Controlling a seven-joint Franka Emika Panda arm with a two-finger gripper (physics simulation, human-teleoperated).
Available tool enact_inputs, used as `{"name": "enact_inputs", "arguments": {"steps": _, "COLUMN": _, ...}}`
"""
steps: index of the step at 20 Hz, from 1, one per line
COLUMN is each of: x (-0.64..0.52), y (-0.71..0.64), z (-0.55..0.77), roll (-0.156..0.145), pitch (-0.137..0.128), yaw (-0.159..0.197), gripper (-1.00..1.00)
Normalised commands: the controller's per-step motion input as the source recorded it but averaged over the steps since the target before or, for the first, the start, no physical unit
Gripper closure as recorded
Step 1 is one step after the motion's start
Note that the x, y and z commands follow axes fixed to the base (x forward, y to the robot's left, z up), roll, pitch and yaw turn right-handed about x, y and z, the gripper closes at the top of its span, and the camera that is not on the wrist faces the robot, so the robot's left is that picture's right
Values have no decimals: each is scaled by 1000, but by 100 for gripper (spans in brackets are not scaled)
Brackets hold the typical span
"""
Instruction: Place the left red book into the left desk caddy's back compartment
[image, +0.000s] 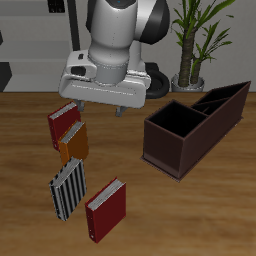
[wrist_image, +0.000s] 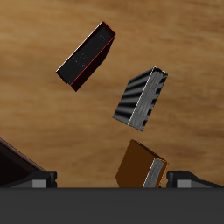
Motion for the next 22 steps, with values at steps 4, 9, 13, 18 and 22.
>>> {"name": "enact_inputs", "arguments": {"steps": 4, "x": 245, "y": -100, "z": -45, "roll": -27, "pitch": -22, "yaw": -37, "gripper": -100}}
{"name": "enact_inputs", "arguments": {"steps": 9, "x": 231, "y": -31, "z": -52, "roll": -20, "pitch": -11, "yaw": -35, "gripper": -100}}
{"name": "enact_inputs", "arguments": {"steps": 13, "x": 387, "y": 10, "z": -13, "roll": -21, "pitch": -22, "yaw": -46, "gripper": -100}}
{"name": "enact_inputs", "arguments": {"steps": 18, "x": 313, "y": 78, "z": -60, "roll": -5, "pitch": -7, "yaw": -16, "gripper": -100}}
{"name": "enact_inputs", "arguments": {"steps": 22, "x": 283, "y": 111, "z": -75, "roll": 16, "pitch": -3, "yaw": -15, "gripper": -100}}
